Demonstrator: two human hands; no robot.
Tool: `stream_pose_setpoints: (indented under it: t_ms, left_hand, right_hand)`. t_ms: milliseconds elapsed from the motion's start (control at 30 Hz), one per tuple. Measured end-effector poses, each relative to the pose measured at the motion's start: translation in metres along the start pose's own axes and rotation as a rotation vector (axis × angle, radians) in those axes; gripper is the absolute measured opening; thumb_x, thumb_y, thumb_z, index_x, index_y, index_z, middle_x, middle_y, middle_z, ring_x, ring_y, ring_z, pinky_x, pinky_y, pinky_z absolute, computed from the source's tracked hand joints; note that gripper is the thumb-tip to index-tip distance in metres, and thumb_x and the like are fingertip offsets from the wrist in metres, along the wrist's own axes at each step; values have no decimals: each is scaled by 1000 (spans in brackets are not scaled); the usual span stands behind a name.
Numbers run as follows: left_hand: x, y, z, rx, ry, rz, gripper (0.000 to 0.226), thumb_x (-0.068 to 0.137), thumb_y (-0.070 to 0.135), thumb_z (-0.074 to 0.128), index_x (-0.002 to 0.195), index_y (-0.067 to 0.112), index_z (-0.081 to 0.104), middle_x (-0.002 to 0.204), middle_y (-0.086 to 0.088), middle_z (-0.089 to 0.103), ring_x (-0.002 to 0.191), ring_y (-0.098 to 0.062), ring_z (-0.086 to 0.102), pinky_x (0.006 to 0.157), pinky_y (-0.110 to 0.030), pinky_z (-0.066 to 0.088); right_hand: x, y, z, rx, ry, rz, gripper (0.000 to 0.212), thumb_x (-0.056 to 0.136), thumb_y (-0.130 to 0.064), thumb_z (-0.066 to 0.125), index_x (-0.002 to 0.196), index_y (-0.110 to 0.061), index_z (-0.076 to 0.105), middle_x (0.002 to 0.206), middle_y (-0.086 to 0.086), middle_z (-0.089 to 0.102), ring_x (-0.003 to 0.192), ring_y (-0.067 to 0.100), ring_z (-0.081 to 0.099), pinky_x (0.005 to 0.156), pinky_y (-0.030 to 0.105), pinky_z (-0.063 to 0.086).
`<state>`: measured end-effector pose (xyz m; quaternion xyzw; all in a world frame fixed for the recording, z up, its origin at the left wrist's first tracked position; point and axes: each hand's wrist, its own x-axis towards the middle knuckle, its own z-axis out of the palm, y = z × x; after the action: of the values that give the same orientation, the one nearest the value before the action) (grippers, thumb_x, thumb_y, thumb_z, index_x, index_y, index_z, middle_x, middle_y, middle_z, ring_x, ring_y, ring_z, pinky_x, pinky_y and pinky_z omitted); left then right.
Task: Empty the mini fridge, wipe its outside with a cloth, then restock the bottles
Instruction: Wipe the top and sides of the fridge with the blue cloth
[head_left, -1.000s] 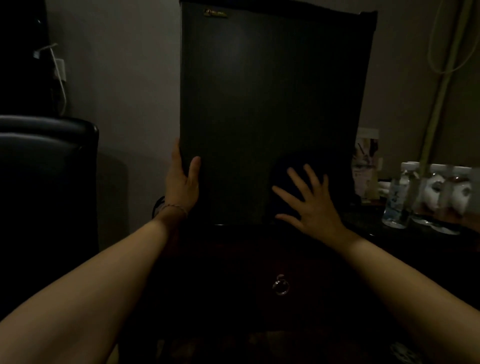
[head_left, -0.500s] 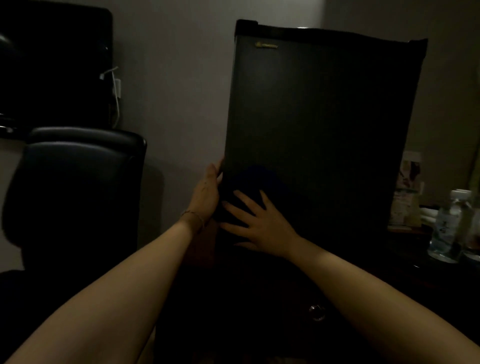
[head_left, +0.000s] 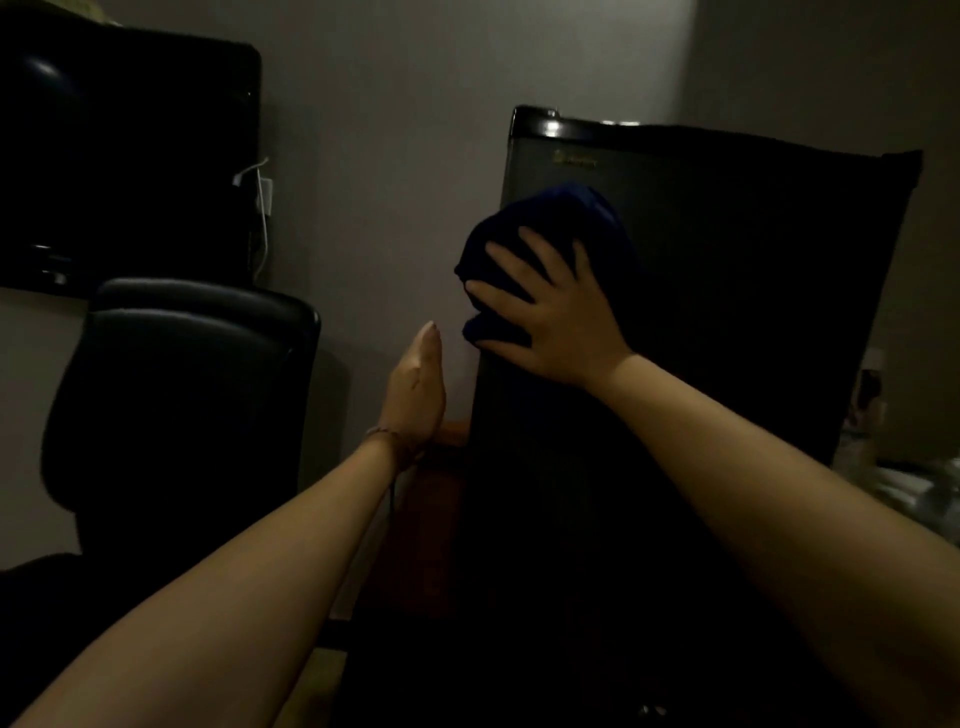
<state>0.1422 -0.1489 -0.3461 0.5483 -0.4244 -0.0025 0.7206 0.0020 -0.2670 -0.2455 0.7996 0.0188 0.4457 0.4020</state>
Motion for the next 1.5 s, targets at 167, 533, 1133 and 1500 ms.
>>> stream_pose_setpoints:
  t_ms: [167, 533, 1133, 1500]
  left_hand:
    - [83, 85, 0, -9, 64, -47, 62, 104, 55, 22, 154, 21, 30, 158, 3, 35, 143, -12, 34, 121, -41, 25]
    - [204, 221, -1, 96, 23, -122, 81, 89, 74, 17, 152, 26, 33, 157, 3, 36, 142, -15, 36, 118, -47, 31]
    - [219, 269, 60, 674, -675, -181, 95, 74, 89, 42, 151, 33, 33, 161, 7, 28, 151, -21, 10, 121, -51, 15]
    - [274, 242, 50, 629, -417, -273, 68, 82, 54, 72, 136, 19, 52, 134, -1, 53, 122, -18, 51, 102, -29, 40]
  right_hand:
    - [68, 53, -23, 3, 44, -10, 55, 94, -58, 52, 140, -28, 57, 155, 9, 42, 146, 40, 31, 113, 66, 19]
    - [145, 109, -58, 255, -172, 142, 53, 93, -59, 51, 140, -34, 54, 150, 9, 49, 130, 42, 50, 88, 52, 50]
    - [133, 262, -72, 956, -1004, 701, 114, 57, -97, 52, 154, -41, 29, 165, -6, 18, 153, 10, 7, 124, 44, 15]
    - [146, 292, -1, 946, -1034, 558, 89, 75, -90, 33, 153, -53, 12, 167, -10, -4, 154, 18, -9, 124, 49, 2]
